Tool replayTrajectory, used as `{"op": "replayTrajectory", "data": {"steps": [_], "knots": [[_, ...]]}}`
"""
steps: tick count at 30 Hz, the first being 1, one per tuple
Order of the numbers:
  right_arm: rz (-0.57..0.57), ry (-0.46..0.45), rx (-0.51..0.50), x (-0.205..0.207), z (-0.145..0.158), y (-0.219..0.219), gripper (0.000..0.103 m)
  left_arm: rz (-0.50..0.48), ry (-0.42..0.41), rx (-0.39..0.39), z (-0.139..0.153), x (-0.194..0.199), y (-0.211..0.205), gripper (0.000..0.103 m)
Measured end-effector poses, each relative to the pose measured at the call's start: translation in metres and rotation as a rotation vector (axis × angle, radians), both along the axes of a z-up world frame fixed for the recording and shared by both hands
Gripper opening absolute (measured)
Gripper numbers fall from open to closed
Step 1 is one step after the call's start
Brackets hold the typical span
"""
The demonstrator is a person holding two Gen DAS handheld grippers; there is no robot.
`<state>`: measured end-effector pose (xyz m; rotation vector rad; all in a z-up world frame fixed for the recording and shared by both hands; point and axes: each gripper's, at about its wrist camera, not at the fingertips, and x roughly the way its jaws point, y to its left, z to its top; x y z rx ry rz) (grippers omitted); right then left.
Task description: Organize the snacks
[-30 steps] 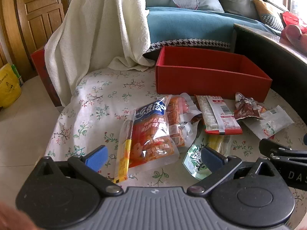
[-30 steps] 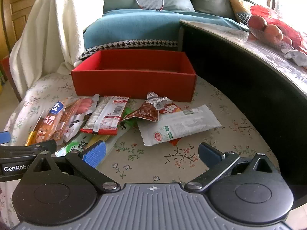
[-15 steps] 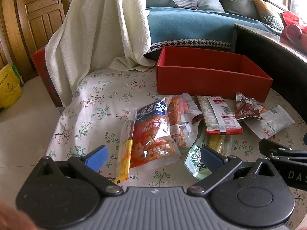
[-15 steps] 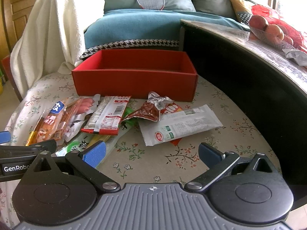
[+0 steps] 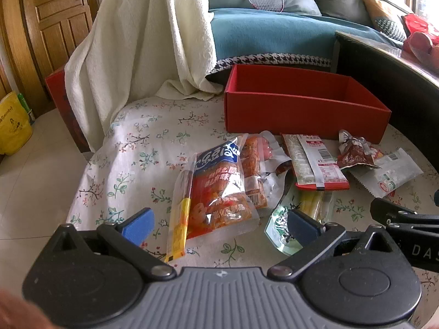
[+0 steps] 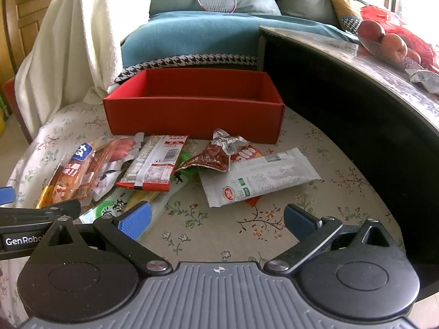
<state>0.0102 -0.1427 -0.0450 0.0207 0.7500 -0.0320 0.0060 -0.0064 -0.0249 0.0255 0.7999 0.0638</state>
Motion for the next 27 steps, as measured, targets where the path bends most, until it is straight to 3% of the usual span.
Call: {"op": "replayTrajectory", "data": {"steps": [27], "knots": [[0.048,0.006,0.032,0.022,0.011,-0.001,0.103,-0.032,-0.004,0.002,0.003,0.018,0.003,0.098]]}}
